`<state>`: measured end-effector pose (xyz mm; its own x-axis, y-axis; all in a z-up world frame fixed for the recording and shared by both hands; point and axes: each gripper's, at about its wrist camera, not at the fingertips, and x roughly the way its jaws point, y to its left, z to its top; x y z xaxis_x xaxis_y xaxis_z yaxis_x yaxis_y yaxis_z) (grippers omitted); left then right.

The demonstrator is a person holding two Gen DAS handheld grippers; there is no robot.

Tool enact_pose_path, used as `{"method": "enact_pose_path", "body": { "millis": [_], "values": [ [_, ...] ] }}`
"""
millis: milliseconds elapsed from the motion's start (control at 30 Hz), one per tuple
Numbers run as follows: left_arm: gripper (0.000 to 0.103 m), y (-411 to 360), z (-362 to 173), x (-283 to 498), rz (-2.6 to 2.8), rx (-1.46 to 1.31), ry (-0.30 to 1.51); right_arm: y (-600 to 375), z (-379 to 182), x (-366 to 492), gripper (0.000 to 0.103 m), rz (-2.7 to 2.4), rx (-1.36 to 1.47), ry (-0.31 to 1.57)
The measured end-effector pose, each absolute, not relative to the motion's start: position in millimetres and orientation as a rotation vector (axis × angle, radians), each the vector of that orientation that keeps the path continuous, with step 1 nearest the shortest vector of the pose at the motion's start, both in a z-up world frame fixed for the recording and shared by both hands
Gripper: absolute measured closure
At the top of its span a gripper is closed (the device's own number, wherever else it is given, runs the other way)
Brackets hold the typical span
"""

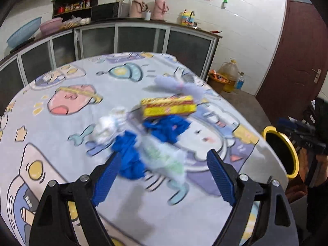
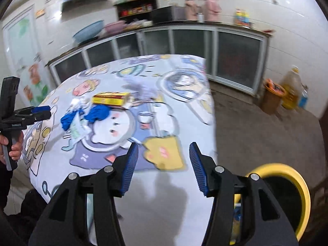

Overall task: Collect trash
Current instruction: 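Grasp the blue glove with the left tool while the right tool grasps the yellow printed box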

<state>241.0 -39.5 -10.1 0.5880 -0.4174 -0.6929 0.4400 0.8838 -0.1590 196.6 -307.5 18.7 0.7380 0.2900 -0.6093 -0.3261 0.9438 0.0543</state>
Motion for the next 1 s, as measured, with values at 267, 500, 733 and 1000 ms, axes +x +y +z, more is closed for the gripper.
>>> {"method": "enact_pose_path", "body": {
  "millis": [267,500,733,1000],
  "values": [
    [0.021,-9.5,-35.7,260.4,-0.496,-0.034,0.849,-233.7,10.2,258.8,0.053,0.461,-0.142,0.702],
    [0.021,-11.2,-45.8,275.4,-0.506,-0.044,0.870,-208.6,0.1,312.1,0.053,0.528,-0.069,0.769],
    [0.021,-16.7,-48.5,288.3,-0.510,-0.050,0.884,-198.5,-6.9,347.3,0.054,0.558,0.013,0.813],
    [0.021,-23.4,-55.7,300.1,-0.505,-0.065,0.914,-188.9,-19.5,370.8,0.053,0.579,0.050,0.864]
  ]
}}
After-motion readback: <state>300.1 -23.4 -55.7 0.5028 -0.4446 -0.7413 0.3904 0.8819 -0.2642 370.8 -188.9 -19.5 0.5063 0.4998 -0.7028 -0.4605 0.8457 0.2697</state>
